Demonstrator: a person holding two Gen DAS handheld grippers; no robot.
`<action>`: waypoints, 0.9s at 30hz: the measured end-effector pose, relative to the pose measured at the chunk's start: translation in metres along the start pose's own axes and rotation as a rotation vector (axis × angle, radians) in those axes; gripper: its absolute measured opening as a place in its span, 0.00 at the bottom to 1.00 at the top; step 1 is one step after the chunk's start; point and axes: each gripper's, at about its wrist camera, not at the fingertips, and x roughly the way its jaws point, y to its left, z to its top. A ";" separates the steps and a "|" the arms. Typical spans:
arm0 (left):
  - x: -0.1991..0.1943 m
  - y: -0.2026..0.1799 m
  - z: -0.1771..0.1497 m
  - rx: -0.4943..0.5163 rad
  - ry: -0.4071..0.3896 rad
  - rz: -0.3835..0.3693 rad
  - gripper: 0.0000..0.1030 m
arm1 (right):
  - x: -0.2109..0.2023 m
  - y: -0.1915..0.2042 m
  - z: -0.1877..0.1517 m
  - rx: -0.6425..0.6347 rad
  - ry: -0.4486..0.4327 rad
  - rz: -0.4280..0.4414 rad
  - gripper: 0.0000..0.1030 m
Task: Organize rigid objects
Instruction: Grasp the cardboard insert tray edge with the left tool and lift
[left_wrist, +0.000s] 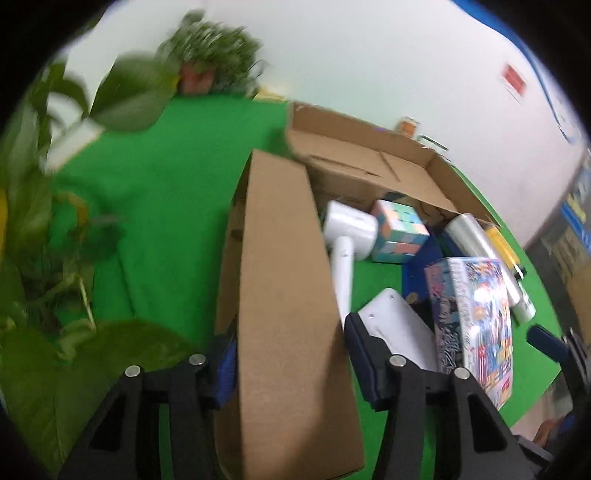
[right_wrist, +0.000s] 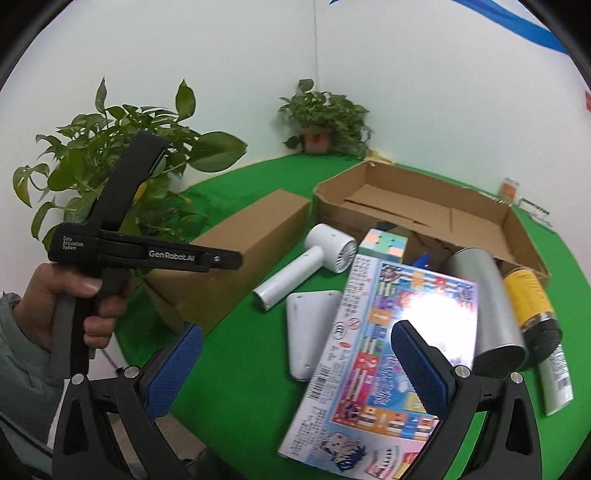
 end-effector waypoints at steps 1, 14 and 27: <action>-0.001 -0.011 0.000 0.041 -0.002 0.002 0.23 | 0.003 -0.001 -0.002 -0.001 -0.021 0.033 1.00; -0.013 -0.035 0.003 0.037 0.130 -0.041 0.21 | -0.010 -0.077 0.021 0.252 0.090 0.015 1.00; -0.007 -0.058 -0.010 0.106 0.110 -0.070 0.29 | -0.011 -0.087 0.117 0.242 0.001 0.039 1.00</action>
